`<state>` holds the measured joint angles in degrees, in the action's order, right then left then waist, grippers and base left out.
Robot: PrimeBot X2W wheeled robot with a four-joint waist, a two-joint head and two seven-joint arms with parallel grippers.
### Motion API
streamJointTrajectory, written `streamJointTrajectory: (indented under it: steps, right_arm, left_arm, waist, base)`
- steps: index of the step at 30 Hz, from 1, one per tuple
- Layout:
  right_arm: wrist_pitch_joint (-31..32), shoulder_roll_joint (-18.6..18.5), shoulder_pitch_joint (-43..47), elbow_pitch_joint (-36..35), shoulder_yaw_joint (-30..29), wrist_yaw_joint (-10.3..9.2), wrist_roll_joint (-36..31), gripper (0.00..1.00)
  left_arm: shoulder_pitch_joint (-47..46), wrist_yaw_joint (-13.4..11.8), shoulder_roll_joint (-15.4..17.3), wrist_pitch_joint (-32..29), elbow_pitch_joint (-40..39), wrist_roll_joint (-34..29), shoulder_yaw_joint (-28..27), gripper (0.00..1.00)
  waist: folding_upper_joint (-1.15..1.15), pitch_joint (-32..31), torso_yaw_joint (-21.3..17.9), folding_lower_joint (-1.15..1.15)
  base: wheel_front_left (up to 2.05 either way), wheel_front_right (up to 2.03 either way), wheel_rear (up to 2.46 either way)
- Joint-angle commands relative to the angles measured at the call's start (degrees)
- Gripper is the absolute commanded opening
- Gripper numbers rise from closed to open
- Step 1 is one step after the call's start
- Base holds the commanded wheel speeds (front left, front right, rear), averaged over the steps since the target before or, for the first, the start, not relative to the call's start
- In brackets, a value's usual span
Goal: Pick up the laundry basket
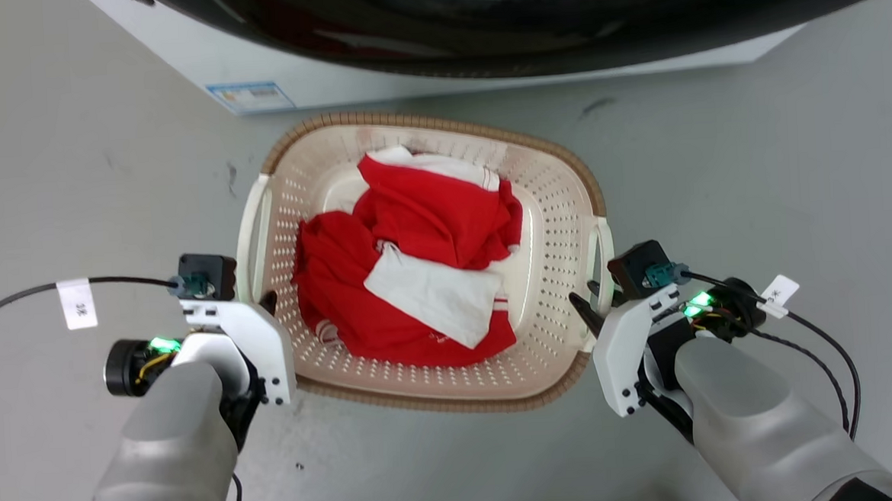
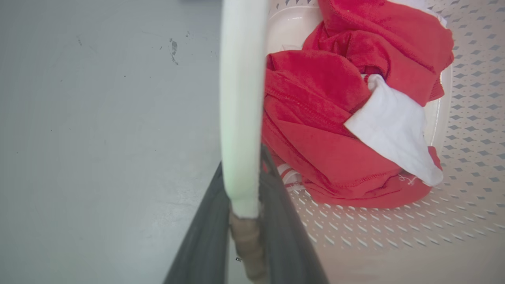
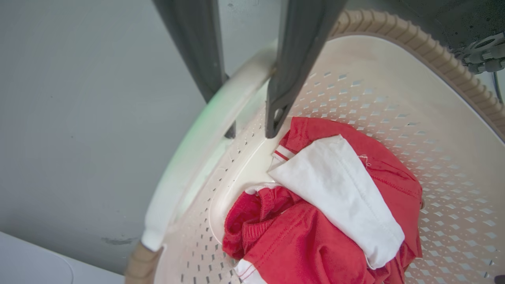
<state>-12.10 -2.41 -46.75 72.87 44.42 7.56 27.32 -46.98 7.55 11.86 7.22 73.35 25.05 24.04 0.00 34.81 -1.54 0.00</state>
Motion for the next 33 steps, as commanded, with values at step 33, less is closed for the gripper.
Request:
streamJointTrajectory:
  steps: [33]
  right_arm:
    - [19.26,-2.35,12.31,0.69,5.57,-0.15,4.47,0.00]
  left_arm:
    - [14.56,-0.15,-0.18,-18.90,-3.95,14.32,15.13,0.00]
  waist:
    - [0.00,-31.31,-2.19,0.00]
  base:
    - [0.00,0.00,0.00]
